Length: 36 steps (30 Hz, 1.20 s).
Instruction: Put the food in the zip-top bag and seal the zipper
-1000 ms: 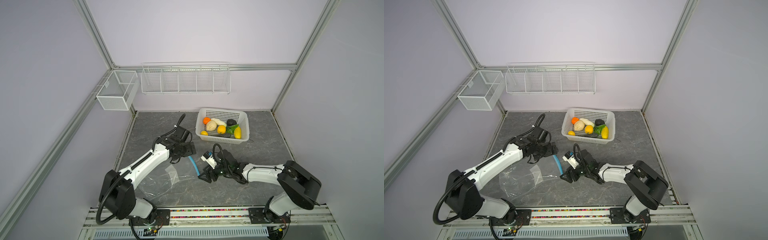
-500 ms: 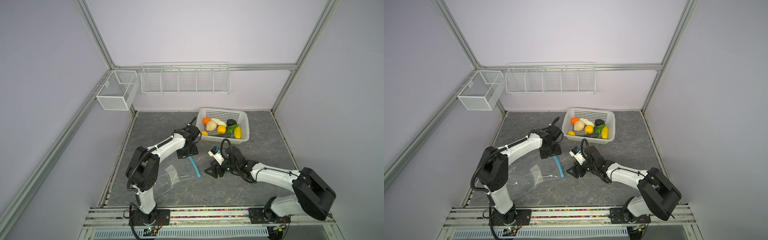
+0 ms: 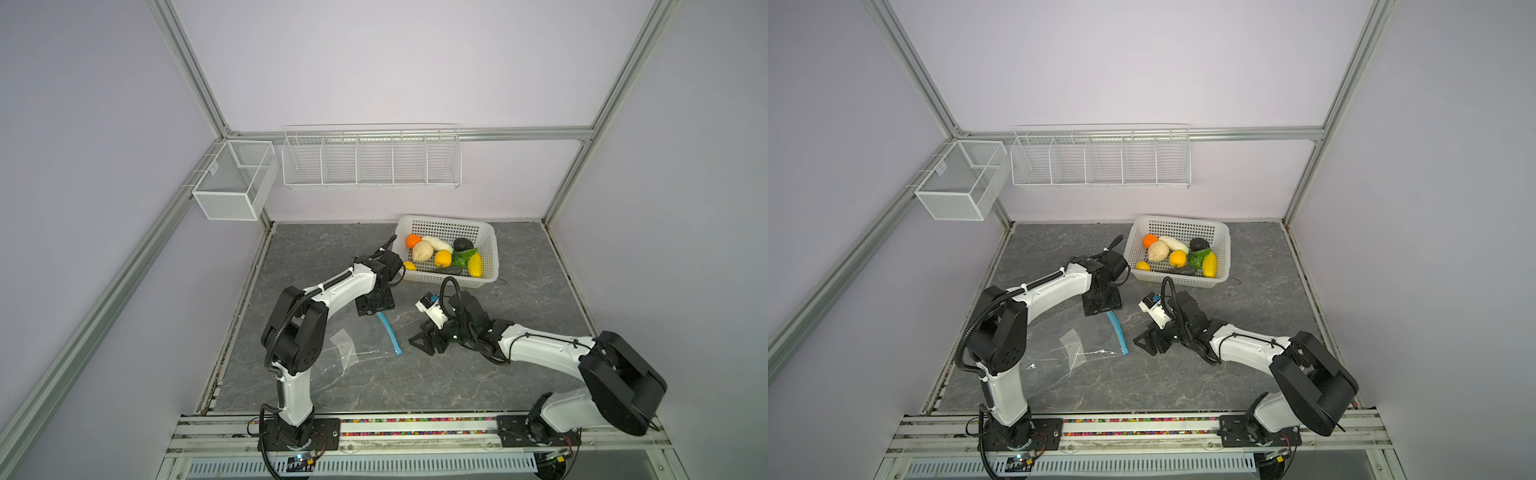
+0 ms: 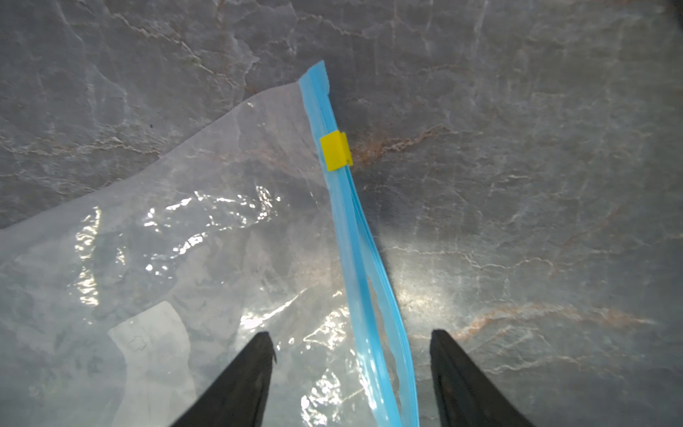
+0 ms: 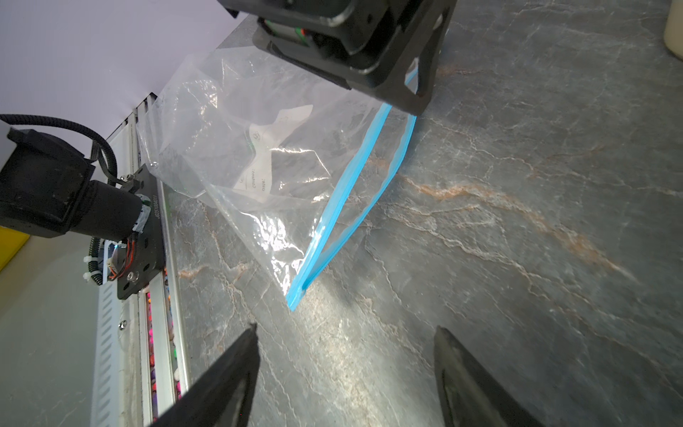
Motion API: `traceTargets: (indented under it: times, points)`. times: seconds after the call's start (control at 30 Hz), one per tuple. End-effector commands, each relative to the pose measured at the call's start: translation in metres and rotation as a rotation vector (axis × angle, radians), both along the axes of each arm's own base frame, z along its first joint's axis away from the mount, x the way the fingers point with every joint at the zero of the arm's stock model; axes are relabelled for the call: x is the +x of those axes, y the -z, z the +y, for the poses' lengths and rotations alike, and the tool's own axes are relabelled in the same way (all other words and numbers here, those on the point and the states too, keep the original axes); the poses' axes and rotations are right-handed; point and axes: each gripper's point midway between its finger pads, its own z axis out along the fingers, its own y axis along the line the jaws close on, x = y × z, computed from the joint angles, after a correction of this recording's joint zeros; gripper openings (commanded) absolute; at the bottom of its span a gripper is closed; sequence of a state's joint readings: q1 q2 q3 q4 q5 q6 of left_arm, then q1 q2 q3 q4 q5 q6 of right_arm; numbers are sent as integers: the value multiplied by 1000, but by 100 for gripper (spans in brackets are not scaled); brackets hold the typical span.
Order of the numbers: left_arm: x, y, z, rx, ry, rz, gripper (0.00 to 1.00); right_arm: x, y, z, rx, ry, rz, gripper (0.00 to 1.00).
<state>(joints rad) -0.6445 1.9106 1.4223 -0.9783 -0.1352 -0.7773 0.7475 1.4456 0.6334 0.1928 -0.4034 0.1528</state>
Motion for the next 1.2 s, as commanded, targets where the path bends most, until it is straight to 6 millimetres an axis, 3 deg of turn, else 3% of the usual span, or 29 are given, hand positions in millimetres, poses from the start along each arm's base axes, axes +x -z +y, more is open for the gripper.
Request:
traceTargets:
  times: [0.0,0.43,0.53,0.83,1.07,1.17]
  points:
    - [0,-2,7,69,24,13,62,9,1,2,2,9,-35,75]
    - [-3,11,7,72,45,25,56,6,-2,-1,-16,-5,-59,75]
    - [-3,14,6,69,52,34,53,9,11,-6,-57,-5,-71,75]
    - [-5,18,7,75,72,42,30,11,18,-3,-66,-8,-52,75]
    - [-6,17,5,61,83,43,0,14,17,-3,-73,3,-53,75]
    - [-8,16,7,62,80,43,0,13,17,-4,-73,8,-46,75]
